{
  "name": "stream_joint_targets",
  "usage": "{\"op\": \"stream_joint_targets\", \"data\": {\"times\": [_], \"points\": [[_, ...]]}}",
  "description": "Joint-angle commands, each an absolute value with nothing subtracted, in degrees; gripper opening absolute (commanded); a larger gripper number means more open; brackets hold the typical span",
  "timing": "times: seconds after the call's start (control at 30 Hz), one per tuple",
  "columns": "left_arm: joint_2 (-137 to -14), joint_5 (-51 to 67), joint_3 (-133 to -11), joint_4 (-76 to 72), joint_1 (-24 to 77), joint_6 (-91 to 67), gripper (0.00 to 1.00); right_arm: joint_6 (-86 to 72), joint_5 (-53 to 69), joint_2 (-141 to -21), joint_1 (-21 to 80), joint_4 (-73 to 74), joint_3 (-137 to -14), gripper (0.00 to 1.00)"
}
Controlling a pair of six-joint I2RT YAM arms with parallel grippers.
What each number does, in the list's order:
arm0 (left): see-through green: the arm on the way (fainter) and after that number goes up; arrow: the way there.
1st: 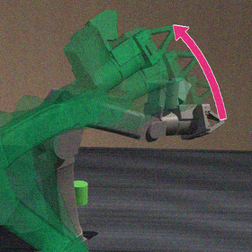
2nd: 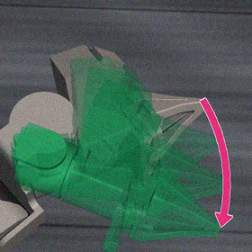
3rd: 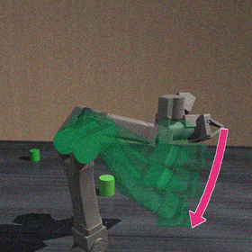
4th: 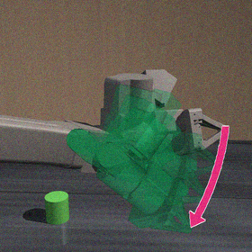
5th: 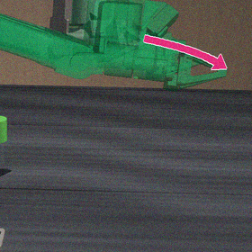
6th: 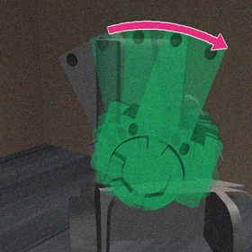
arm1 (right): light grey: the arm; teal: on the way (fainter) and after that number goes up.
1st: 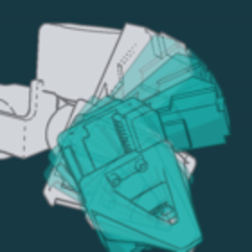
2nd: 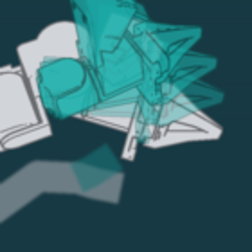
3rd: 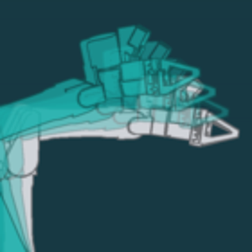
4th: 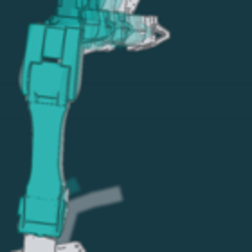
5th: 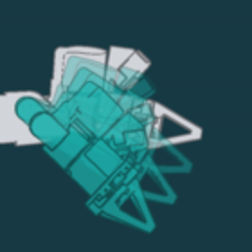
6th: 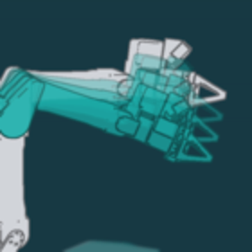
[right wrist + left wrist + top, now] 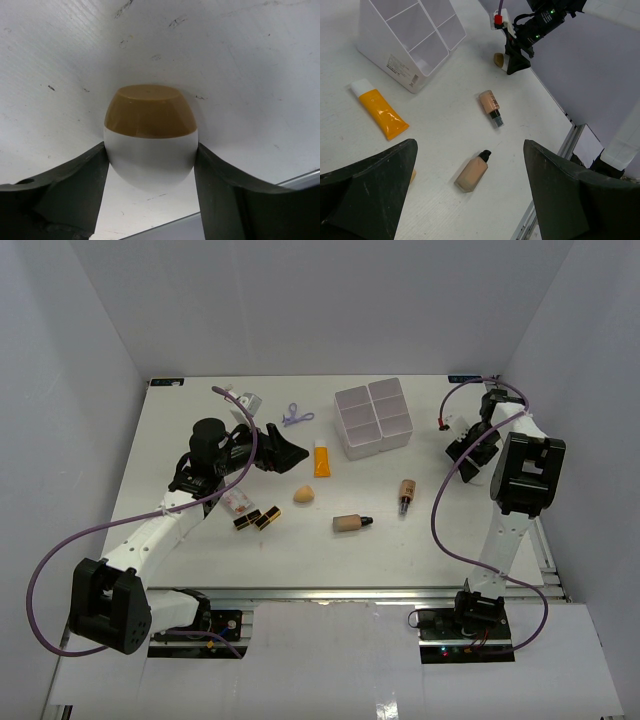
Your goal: Organize the makeup
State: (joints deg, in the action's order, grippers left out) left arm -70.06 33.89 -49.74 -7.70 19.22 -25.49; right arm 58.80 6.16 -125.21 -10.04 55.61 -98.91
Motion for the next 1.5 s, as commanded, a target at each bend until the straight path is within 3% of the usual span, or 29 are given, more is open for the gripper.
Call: {"op": "stream_joint_targets", "data": {"times": [0.0, 0.1, 0.27, 0.5, 0.73, 1.07, 1.37, 1.47], "points": [[-69.34, 34.98, -51.06, -8.17, 18.9, -24.96, 0.98, 58.32, 5.99, -125.01, -9.76, 55.35, -98.42, 0.63], [-69.23, 34.92, -51.06, -8.24, 18.9, -24.96, 0.98, 57.49, 6.52, -123.79, -9.67, 54.4, -97.33, 0.47], [-68.99, 34.89, -51.06, -8.17, 18.81, -24.87, 0.98, 55.85, 10.79, -119.94, -9.57, 54.05, -95.46, 0.35], [-68.99, 35.24, -50.98, -8.37, 18.81, -25.14, 0.98, 51.08, 22.11, -110.06, -7.65, 55.64, -94.37, 0.29], [-69.09, 35.06, -50.91, -8.31, 18.81, -24.93, 0.98, 39.9, 29.38, -105.62, 0.4, 53.37, -101.82, 0.28], [-69.11, 34.34, -51.15, -7.53, 18.67, -23.5, 0.98, 17.11, 29.13, -112.1, 9.32, 29.7, -115.53, 0.22], [-70.75, 34.1, -51.42, -6.95, 18.19, -22.77, 0.98, 0.32, 23.96, -110.31, 10.02, -10.28, -98.62, 0.16], [-71.77, 34.79, -51.56, -6.94, 18.11, -22.97, 0.98, -4.28, 18.99, -111.93, 10.05, -16.25, -97.87, 0.16]]}}
